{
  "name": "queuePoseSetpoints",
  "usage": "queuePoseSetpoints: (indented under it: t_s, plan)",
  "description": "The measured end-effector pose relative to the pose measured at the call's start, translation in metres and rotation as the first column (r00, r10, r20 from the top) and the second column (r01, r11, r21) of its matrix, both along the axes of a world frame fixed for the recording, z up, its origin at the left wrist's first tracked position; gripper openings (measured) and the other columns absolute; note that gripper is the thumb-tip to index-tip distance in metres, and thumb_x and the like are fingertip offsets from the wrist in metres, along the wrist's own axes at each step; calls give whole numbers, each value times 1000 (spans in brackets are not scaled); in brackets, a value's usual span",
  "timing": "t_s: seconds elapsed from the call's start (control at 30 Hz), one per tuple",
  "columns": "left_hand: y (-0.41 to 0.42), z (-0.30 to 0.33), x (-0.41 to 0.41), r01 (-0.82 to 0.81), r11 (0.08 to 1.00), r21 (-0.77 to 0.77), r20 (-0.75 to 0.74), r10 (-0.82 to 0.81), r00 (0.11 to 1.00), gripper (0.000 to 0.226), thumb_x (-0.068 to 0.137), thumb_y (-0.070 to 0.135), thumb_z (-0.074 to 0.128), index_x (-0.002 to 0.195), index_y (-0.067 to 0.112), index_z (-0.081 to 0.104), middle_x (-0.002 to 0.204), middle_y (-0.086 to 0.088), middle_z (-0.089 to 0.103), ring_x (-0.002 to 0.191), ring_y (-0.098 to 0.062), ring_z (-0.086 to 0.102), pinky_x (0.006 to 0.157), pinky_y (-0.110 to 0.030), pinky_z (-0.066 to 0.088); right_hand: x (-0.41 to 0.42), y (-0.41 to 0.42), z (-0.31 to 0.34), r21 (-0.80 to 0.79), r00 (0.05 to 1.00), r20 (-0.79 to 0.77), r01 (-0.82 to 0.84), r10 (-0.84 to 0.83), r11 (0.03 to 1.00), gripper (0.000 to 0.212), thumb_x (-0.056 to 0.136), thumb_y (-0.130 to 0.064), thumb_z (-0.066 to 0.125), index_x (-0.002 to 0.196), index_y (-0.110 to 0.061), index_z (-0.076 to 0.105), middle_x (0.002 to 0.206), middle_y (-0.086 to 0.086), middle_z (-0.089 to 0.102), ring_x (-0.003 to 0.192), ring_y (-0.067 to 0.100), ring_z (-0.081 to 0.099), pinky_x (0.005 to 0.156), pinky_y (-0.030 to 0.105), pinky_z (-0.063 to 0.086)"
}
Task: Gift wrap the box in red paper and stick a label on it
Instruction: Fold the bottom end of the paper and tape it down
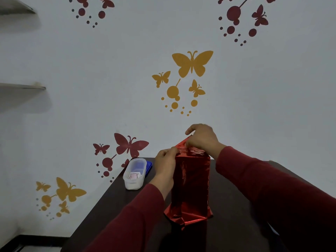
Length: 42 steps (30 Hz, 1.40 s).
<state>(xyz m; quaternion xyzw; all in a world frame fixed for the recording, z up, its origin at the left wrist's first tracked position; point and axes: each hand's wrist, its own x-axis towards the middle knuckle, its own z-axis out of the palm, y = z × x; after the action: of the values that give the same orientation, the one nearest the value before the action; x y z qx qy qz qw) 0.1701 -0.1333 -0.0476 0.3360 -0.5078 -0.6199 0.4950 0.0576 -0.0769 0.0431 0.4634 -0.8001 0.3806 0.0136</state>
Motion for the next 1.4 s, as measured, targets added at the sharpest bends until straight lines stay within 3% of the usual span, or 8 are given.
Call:
queuePoseSetpoints:
  t_s: [0.2,0.4,0.67,0.93,1.03,1.17,1.23,1.4]
  plan:
    - [3,1,1,-7,1000,17,20,7,1000,19,86,26,68,101,14,68,101,-9,74,97,-28,71,86,-45,58,7,4,-6,114,1000,28,-2,-1,994,25,63,-30,91,79,-22,75,92,-2,73,88,18,69,81,36,60]
    - [10,6,5,4,1000,6,63,-4,998,29,79,27,70,97,5,66,85,-7,69,69,-20,62,51,-24,43,17,8,-10,50,990,-105,94,-88,994,6,78,-20,73,84,-21,75,93,1,72,84,23,69,70,30,56]
    - [15,23,22,57,998,-4,251,-54,967,38,85,46,67,88,9,72,86,-8,76,70,-23,70,43,-19,42,26,50,-6,182,989,-91,-96,114,979,35,90,-13,55,109,-26,80,116,-2,73,105,17,65,84,28,56]
    - [20,47,44,111,966,-234,396,-9,918,26,90,30,61,75,11,73,65,0,72,53,-17,64,47,-20,35,31,72,-46,48,962,-210,-171,177,984,38,72,-56,73,100,-30,69,94,-14,62,89,9,61,81,33,54]
    - [12,58,53,40,893,-448,333,125,934,22,91,32,65,78,18,77,74,9,72,70,-11,64,57,-22,44,30,76,-55,-40,962,-220,-174,161,984,32,69,-57,65,93,-36,64,91,-15,62,84,8,60,82,36,54]
    - [0,70,63,462,694,-551,679,52,732,50,80,56,80,125,39,66,120,21,60,102,-1,57,85,-25,46,18,85,-59,-121,978,-85,-202,193,972,23,71,-42,64,94,-43,61,91,-21,66,88,3,63,85,35,55]
    - [-3,77,60,594,600,-536,789,105,605,49,77,59,81,121,40,69,116,20,65,105,-2,59,90,-27,46,12,87,-61,-157,977,-31,-215,213,964,31,74,-29,69,100,-46,61,97,-24,68,94,3,65,87,29,54]
    - [6,100,41,585,552,-594,730,65,681,16,84,36,83,95,26,81,89,9,78,88,-7,69,82,-26,51,1,93,-65,-275,940,122,-277,319,921,50,82,-7,67,124,-35,68,109,-14,75,89,-4,69,69,7,49]
